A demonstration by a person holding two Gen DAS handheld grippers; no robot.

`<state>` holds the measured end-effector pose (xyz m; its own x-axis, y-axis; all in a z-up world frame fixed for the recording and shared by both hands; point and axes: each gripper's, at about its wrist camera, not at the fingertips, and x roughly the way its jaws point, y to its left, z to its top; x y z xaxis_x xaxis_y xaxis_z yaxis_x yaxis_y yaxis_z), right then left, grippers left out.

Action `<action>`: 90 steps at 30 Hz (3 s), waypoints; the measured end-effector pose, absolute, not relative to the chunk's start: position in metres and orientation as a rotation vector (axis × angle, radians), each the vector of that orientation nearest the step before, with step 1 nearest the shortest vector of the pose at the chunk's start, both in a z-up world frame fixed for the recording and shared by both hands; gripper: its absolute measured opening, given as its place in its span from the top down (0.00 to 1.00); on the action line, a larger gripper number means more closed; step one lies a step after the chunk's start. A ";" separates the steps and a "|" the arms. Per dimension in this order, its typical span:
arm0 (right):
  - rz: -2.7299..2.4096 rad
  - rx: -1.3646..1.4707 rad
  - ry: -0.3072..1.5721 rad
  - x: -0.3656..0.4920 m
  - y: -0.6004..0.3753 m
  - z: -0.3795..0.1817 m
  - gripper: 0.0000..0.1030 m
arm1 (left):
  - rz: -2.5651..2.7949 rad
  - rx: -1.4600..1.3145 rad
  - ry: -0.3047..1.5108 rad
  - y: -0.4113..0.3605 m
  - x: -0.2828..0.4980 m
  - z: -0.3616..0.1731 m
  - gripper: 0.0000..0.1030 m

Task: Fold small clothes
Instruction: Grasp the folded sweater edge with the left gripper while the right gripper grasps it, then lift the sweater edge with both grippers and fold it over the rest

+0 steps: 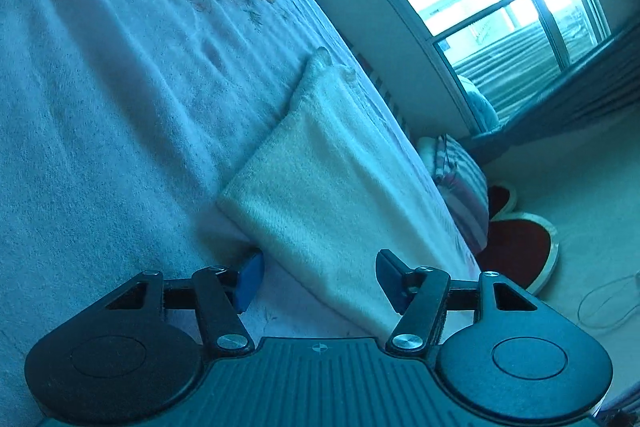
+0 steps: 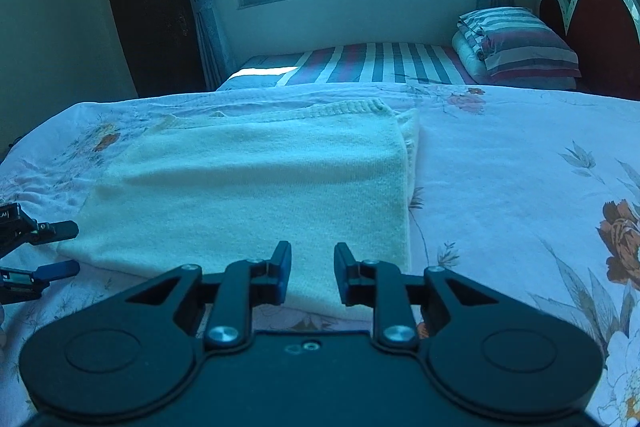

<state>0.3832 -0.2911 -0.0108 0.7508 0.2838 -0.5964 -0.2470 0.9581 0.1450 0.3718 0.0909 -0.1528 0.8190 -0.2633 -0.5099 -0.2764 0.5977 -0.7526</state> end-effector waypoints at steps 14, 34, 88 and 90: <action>0.385 0.105 0.683 0.439 -0.251 -0.020 0.87 | 0.091 -0.997 0.573 0.098 0.412 -0.165 0.71; 0.441 0.100 0.690 0.491 -0.201 -0.021 0.90 | 0.179 -1.171 0.476 0.074 0.404 -0.186 0.80; 0.215 0.429 0.609 0.452 -0.369 -0.013 0.90 | -0.342 -0.210 0.608 -0.084 0.482 -0.060 0.94; 0.168 0.469 0.597 0.442 -0.395 -0.012 0.86 | -0.400 -0.178 0.657 -0.108 0.487 -0.065 0.94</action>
<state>0.4421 -0.3948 -0.0123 0.8173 0.2843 -0.5012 -0.0183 0.8822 0.4706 0.4870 -0.1084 -0.0649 0.7193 -0.4154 -0.5568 0.3045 0.9089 -0.2848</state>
